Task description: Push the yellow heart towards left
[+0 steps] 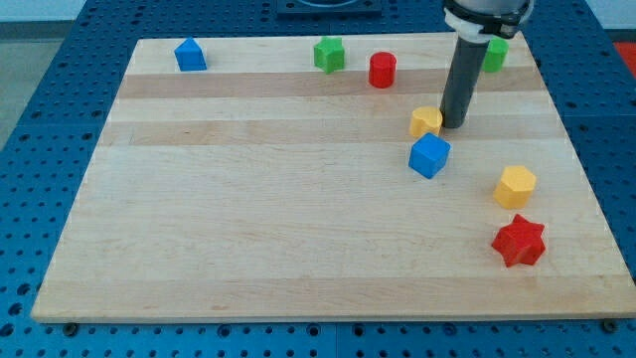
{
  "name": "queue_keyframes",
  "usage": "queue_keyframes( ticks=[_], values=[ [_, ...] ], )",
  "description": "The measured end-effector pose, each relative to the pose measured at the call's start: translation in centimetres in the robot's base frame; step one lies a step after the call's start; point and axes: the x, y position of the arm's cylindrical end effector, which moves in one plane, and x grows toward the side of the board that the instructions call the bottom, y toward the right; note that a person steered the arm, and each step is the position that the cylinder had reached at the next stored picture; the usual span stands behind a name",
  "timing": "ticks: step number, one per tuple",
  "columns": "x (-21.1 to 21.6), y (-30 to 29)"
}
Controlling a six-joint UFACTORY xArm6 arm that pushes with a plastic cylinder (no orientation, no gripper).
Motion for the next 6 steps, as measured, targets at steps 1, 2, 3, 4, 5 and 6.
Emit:
queue_keyframes(
  ticks=[1, 2, 3, 4, 5, 6],
  values=[
    [1.0, -1.3],
    [1.0, -4.6],
    [1.0, -8.4],
    [1.0, -12.2],
    [1.2, -15.7],
    [2.3, -18.4]
  ],
)
